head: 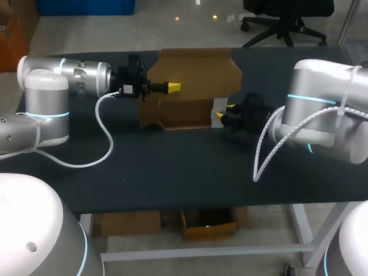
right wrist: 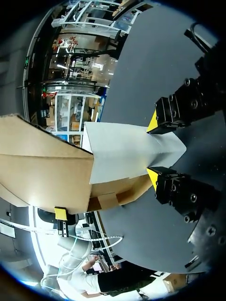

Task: Assemble the packaging by folding the flat box into shape, placing the metal phone stand inside, and closing the box properly

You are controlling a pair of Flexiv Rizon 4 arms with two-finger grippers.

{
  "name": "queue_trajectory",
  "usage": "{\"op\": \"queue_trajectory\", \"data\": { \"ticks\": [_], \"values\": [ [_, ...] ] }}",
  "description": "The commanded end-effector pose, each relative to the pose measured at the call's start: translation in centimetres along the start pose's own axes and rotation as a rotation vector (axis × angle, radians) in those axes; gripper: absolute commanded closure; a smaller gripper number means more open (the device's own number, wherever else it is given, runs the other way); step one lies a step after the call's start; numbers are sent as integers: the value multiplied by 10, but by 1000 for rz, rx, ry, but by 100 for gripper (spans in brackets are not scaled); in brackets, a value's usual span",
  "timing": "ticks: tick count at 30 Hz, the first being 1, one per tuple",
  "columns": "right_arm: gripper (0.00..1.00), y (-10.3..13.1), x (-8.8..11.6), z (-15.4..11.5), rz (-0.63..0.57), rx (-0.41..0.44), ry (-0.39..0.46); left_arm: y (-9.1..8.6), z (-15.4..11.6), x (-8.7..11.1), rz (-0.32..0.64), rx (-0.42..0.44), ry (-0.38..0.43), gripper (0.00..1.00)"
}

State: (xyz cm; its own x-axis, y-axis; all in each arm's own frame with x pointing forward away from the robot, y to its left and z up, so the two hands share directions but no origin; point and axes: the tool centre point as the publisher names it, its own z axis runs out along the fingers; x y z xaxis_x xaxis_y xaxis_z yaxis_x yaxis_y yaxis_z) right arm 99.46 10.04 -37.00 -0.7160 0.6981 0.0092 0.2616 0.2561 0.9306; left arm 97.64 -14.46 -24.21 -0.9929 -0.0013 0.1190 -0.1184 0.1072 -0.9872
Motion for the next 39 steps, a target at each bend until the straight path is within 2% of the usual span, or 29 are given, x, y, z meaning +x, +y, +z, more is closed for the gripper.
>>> {"op": "queue_trajectory", "data": {
  "ticks": [1,24,39],
  "values": [
    [56,-1,4,7,5,-10,-62,5,1,-1,0,1,4,100],
    [58,4,3,11,20,13,-150,5,1,-1,0,1,4,100],
    [58,5,0,8,57,8,-239,5,1,-1,0,1,4,100]
  ]
}}
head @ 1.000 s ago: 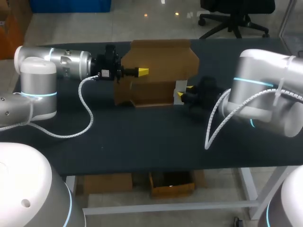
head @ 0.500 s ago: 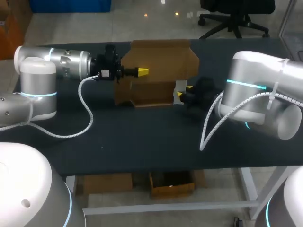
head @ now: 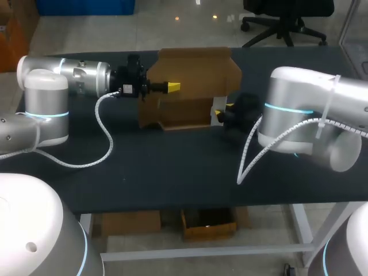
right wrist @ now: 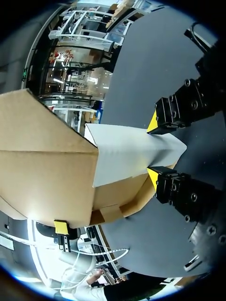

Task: Assemble the packaging by folding the flat box into shape, placing the metal phone stand inside, and closing the box properly

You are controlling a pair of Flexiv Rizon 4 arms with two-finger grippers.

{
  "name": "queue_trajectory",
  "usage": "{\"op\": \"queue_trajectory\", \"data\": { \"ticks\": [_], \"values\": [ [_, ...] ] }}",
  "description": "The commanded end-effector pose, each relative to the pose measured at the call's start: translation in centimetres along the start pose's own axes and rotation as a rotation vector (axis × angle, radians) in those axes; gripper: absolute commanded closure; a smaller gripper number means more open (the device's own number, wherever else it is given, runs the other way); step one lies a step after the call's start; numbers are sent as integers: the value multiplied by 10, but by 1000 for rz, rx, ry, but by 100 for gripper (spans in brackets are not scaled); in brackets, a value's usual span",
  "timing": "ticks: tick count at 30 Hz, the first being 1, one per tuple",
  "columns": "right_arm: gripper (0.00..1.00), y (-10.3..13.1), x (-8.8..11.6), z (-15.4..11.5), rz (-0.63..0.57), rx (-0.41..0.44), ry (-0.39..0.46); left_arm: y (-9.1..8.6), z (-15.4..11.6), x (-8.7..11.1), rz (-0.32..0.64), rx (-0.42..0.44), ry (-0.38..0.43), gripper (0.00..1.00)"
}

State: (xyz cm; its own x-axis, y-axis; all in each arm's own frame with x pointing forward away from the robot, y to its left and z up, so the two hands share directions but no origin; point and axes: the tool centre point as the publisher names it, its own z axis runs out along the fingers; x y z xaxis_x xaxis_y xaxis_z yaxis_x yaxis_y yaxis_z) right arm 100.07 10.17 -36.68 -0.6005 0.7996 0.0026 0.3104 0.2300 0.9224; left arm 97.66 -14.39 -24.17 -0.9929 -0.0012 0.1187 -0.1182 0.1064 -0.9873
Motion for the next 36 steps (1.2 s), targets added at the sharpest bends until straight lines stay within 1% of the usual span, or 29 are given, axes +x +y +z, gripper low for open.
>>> {"op": "queue_trajectory", "data": {
  "ticks": [1,18,36],
  "values": [
    [58,0,3,4,10,-15,-97,5,1,-1,0,0,4,100],
    [60,-6,-2,5,69,-26,-165,5,1,-1,0,0,4,100],
    [63,-6,-7,12,108,-45,-195,5,1,-1,0,0,4,100]
  ]
}}
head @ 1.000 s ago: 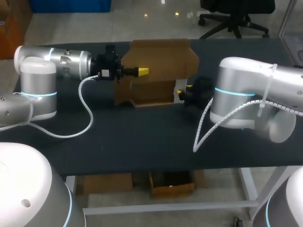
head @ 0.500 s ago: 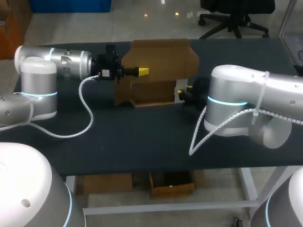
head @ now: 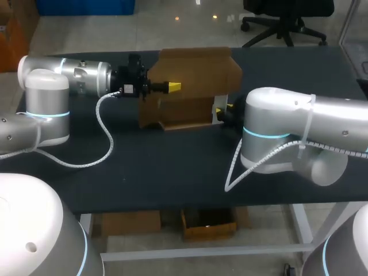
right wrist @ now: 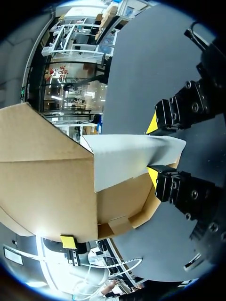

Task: Assemble the packaging by folding the flat box into shape, placing the metal phone stand inside, and closing the box properly

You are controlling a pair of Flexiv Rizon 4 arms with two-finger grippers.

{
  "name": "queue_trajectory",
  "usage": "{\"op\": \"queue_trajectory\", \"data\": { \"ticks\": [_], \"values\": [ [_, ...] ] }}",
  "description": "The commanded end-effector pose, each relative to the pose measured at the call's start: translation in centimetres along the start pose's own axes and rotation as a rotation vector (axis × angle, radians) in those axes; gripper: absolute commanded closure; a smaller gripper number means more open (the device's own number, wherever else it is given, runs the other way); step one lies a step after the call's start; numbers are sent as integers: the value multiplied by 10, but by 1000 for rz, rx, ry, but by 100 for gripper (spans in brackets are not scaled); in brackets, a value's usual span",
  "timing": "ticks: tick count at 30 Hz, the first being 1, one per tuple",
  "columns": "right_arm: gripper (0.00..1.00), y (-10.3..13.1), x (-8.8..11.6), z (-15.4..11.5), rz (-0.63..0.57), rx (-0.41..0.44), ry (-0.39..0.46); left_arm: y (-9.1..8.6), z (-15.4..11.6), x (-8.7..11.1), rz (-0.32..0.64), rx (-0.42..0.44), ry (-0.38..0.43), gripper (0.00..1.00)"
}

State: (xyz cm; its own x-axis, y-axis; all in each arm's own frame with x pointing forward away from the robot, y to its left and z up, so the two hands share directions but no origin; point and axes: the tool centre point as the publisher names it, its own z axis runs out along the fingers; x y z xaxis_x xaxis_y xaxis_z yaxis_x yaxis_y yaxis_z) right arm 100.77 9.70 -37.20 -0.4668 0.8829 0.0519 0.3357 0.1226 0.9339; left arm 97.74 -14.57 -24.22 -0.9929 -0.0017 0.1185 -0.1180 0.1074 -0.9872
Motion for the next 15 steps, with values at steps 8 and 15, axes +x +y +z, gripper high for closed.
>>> {"op": "queue_trajectory", "data": {
  "ticks": [8,15],
  "values": [
    [65,-3,-2,11,20,-16,-78,5,-1,0,0,1,5,100],
    [65,0,-4,15,24,-22,-79,5,-1,0,0,1,5,100]
  ]
}}
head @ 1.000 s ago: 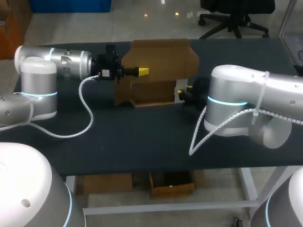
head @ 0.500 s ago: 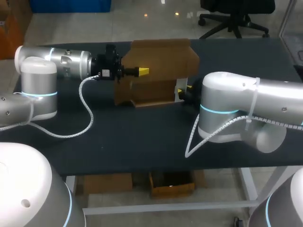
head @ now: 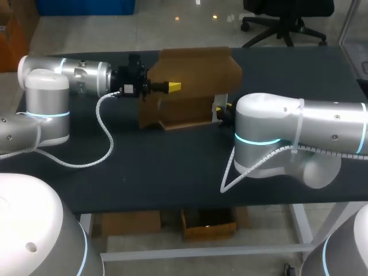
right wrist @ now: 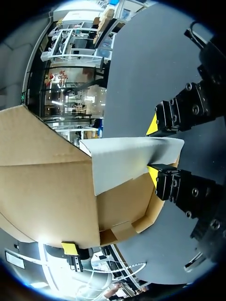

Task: Assemble the packaging by folding the flat box into shape, placing the metal phone stand inside, and closing the box properly

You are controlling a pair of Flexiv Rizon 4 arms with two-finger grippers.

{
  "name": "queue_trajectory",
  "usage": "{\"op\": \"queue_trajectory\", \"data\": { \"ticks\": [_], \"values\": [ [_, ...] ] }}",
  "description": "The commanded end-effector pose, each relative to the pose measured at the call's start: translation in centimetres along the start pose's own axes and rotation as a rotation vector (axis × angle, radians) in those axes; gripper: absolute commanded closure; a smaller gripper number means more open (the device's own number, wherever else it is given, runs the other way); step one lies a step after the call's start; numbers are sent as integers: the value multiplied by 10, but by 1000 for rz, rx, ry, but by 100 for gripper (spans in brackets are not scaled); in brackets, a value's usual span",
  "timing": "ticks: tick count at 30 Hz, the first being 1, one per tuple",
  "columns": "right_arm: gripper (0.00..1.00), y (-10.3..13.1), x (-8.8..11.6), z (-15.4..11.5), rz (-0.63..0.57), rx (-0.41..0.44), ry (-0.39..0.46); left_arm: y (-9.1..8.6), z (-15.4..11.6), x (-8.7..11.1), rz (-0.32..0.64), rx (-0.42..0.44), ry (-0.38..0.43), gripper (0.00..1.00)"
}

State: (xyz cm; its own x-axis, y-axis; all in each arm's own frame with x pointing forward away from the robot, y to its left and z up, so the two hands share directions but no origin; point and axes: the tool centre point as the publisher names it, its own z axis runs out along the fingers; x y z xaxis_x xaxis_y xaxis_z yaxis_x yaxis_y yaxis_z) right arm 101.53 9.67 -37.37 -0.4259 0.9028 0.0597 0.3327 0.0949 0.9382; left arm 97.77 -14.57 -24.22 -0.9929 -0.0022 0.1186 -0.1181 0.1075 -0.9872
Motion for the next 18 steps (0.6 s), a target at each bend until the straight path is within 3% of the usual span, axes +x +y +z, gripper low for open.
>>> {"op": "queue_trajectory", "data": {
  "ticks": [1,18],
  "values": [
    [65,-1,0,9,1,-7,-39,5,-1,0,0,1,5,100],
    [69,0,0,13,10,-11,-42,5,-1,0,0,1,5,100]
  ]
}}
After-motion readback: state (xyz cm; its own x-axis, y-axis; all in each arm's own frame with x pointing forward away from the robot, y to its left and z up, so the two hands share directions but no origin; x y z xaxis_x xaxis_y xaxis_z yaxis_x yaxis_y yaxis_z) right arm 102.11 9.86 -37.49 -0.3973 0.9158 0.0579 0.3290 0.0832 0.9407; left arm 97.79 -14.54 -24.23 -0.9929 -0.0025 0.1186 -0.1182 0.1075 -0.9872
